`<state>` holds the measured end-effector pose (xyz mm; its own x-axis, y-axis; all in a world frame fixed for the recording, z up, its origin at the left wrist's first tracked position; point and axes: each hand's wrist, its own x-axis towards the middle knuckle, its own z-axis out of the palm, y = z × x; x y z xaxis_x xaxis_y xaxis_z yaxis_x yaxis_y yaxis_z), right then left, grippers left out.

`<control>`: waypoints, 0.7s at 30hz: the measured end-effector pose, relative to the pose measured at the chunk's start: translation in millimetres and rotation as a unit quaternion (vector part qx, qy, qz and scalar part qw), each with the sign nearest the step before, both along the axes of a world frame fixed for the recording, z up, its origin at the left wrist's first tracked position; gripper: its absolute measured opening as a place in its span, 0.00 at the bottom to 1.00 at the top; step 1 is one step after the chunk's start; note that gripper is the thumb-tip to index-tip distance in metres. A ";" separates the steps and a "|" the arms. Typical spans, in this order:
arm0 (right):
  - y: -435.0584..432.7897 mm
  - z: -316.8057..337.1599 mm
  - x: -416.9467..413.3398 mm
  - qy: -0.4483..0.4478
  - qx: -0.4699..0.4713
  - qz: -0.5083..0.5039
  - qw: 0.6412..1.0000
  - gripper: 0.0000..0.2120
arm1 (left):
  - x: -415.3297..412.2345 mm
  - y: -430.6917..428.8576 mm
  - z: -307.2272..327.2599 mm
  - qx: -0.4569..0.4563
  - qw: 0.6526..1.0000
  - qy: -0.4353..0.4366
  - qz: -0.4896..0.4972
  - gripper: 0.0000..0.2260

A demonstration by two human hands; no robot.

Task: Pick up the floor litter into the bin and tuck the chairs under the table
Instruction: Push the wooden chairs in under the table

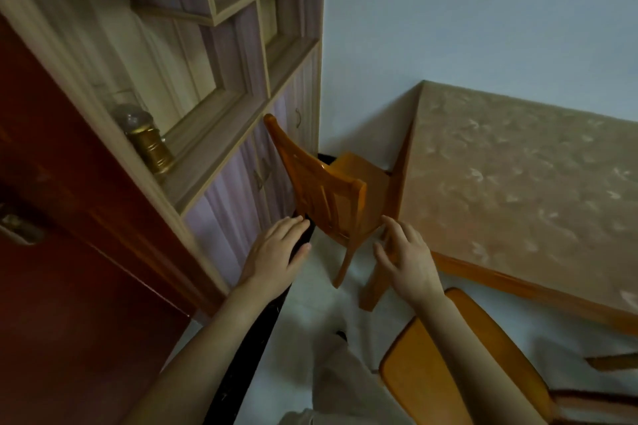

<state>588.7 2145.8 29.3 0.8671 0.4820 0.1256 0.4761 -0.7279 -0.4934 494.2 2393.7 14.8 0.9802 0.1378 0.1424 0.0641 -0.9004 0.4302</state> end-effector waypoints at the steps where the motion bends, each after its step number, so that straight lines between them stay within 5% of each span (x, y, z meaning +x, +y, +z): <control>1: 7.0 -2.6 21.0 -0.001 -0.002 0.009 1.000 0.30 | 18.0 3.8 -1.5 0.001 1.000 0.002 0.004 0.27; 9: 58.2 -11.5 157.2 0.002 -0.020 0.065 0.998 0.25 | 140.1 36.1 7.2 -0.005 0.999 0.015 0.044 0.27; 12: 76.5 -27.3 187.0 0.064 0.001 0.078 0.995 0.26 | 170.6 41.2 3.3 -0.085 0.993 0.035 0.079 0.25; 17: 103.5 -58.1 213.0 0.149 -0.013 0.096 0.984 0.28 | 216.0 49.1 -8.8 -0.207 0.961 0.143 0.118 0.38; 21: 117.3 -77.4 222.5 0.184 -0.033 0.083 0.979 0.27 | 241.3 57.8 -29.8 -0.259 0.945 0.146 0.134 0.43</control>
<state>811.2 2263.1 -48.1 0.7573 0.6158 -0.2175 0.3881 -0.6921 -0.6085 735.5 2451.6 -15.0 0.8869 0.3645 -0.2839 0.4450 -0.5088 0.7370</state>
